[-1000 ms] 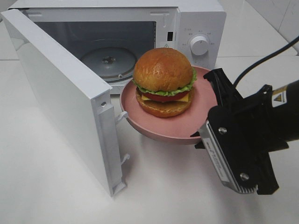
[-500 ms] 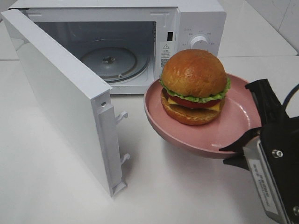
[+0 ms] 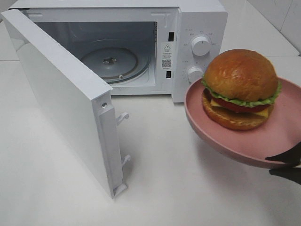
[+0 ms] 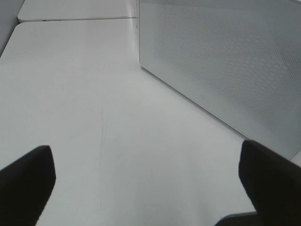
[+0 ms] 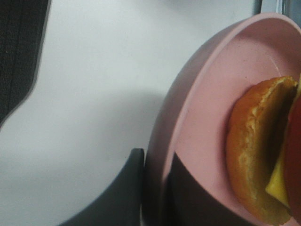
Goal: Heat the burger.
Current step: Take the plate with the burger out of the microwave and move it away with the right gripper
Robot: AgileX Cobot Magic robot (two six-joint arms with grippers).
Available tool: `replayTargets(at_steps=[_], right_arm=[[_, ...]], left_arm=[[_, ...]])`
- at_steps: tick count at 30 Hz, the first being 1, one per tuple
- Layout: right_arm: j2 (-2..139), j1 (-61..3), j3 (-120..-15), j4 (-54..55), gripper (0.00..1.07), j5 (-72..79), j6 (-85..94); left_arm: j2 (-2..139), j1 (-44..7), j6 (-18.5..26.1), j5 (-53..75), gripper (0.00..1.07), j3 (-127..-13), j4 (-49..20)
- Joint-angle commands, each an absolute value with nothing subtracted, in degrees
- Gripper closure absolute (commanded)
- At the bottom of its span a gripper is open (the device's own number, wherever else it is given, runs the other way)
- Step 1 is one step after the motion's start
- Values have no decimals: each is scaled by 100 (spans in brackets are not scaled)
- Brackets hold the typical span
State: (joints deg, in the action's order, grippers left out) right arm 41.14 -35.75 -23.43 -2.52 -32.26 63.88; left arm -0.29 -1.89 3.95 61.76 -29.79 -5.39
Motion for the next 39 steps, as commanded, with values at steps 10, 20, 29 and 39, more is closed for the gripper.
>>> replayTargets(at_steps=[10, 20, 29, 39], right_arm=[[3598, -3581, -2378, -1610, 107, -3764, 4263], [3598, -3581, -2326, -2653, 107, -4188, 2487], [3661, -3581, -2086, -3466, 107, -4314, 917], [4274, -3581, -2097, -4148, 107, -4618, -842]], left_arm=[[-115, -166, 378, 6154, 9, -2968, -550], [-115, -166, 378, 6154, 9, -2968, -550], [-115, -166, 378, 6154, 9, -2968, -550], [-115, -166, 378, 6154, 9, -2968, -550]])
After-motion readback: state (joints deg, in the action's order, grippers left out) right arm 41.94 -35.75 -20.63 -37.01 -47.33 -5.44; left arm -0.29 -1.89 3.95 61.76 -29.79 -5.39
